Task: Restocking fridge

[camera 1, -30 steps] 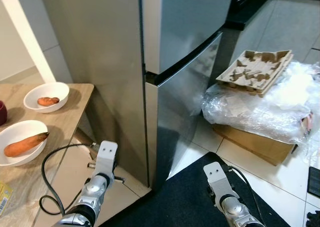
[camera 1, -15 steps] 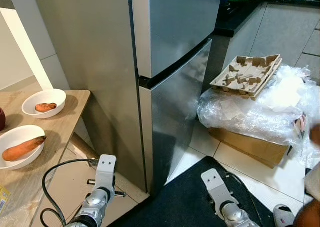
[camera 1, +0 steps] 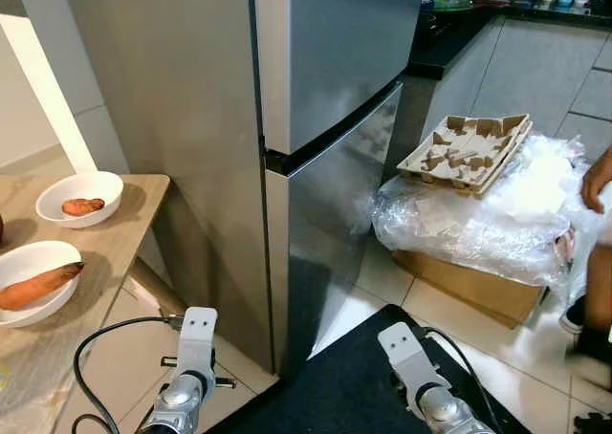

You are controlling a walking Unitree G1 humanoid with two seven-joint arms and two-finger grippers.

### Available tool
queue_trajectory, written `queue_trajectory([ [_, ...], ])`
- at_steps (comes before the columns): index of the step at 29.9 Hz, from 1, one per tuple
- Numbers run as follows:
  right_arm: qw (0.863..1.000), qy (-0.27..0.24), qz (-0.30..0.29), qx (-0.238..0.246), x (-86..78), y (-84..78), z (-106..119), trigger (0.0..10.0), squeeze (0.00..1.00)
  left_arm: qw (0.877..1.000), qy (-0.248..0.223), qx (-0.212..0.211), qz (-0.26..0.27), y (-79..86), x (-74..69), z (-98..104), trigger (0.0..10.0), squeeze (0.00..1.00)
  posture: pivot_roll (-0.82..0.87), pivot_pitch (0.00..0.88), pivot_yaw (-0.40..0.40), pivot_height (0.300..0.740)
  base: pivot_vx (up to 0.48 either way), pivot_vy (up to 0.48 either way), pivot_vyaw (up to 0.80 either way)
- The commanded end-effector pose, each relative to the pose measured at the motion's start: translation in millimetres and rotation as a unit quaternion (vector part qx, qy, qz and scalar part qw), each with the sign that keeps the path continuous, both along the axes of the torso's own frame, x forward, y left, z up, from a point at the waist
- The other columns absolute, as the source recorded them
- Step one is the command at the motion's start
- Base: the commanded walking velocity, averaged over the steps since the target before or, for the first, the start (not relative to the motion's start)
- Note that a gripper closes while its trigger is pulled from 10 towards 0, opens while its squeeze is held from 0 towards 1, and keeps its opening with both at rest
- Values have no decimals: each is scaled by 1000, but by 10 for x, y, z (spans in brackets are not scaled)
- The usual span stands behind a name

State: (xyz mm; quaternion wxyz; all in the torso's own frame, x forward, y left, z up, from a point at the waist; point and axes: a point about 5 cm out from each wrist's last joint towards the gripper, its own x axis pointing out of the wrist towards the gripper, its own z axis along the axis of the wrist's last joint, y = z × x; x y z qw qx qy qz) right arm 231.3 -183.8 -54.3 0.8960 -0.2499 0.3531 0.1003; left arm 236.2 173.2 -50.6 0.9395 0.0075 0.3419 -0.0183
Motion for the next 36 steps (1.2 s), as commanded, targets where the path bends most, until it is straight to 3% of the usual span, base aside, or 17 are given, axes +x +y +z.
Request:
queue_trajectory([
  [1, 1000, -4, 16, 1, 47, 45, 26, 10000, 0, 1000, -5, -1, 13, 24, -26, -7, 10000, 0, -20, 16, -90, 740, 0, 0, 0],
  [10, 998, -9, 58, 11, 190, 257, 102, 10000, 0, 999, -16, 5, 46, 112, -169, -54, 10000, 0, 77, 43, -161, 740, 0, 0, 0],
  [19, 998, -13, 65, 18, 253, 340, 140, 10000, 0, 999, -23, 16, 40, 126, -215, -57, 10000, 0, 112, 52, -157, 740, 0, 0, 0],
  [36, 999, -8, -24, 42, 109, 191, 44, 10000, 0, 999, -33, 20, -7, 35, 8, 58, 10000, 0, 56, 51, -30, 740, 0, 0, 0],
])
